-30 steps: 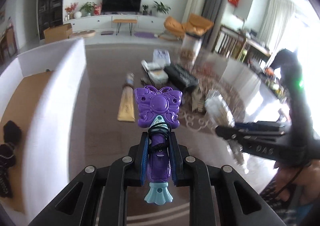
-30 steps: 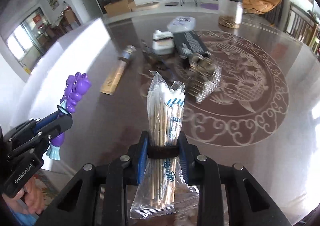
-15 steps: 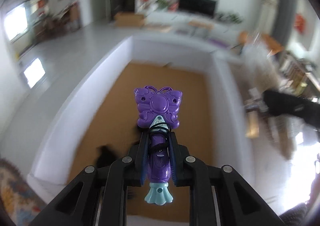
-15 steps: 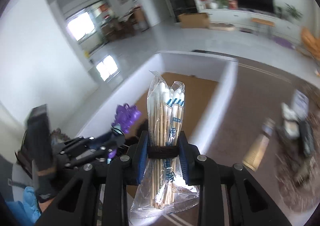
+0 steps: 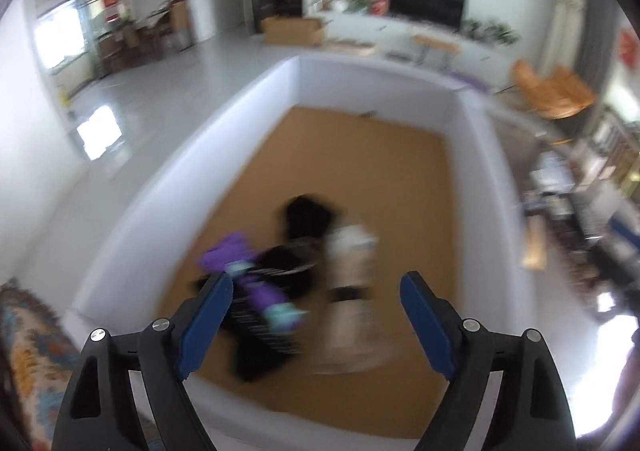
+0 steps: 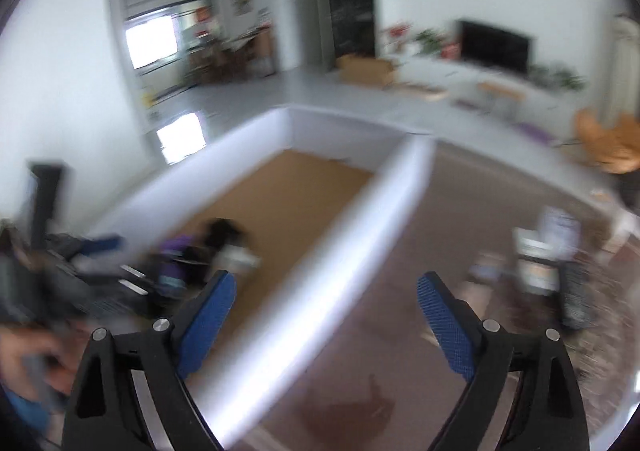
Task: Organize objects
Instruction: 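Carry the toy and stick bag to the orange bin and release both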
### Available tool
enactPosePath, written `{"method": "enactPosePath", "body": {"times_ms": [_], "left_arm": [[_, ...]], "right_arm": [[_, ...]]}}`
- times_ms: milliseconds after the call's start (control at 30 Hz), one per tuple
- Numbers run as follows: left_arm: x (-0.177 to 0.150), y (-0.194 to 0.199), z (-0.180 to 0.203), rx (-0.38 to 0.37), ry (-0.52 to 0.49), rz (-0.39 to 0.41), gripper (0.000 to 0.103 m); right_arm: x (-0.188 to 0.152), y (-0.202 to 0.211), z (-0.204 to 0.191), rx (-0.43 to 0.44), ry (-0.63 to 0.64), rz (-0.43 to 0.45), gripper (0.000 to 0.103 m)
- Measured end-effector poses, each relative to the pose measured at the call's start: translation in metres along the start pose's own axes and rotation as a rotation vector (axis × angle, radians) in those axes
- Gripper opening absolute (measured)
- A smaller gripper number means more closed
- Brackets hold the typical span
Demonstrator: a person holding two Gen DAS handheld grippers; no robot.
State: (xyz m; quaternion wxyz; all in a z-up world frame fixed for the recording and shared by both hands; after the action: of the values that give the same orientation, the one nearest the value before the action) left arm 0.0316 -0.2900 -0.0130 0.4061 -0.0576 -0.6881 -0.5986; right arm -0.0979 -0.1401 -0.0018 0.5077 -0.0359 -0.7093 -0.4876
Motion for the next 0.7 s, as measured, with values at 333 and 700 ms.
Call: {"method": "enactPosePath", "body": {"times_ms": [333, 700], "left_arm": [[-0.070, 0.053, 0.223, -0.430, -0.370, -0.045, 0.092], [-0.135, -0.047, 0.304, -0.394, -0.425, -0.149, 0.092]], "right_arm": [[-0.189, 0.053, 0.181, -0.432, -0.368, -0.150, 0.093], [-0.229, 0.058, 0.218, -0.539, -0.498, -0.213, 0.093]]}}
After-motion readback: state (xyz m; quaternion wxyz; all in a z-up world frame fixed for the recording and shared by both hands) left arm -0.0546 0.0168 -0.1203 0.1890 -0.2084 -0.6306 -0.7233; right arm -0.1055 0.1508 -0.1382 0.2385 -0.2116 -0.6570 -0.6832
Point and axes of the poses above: each gripper's, at about its wrist camera, not at the fingertips, and y roughly against the way its jaws point, z to its right, x to its top, the point moved 6 cm from there along -y, roughly the way its jaws point, and after that the axes turned 2 degrees about y, right-handed, at the moved point
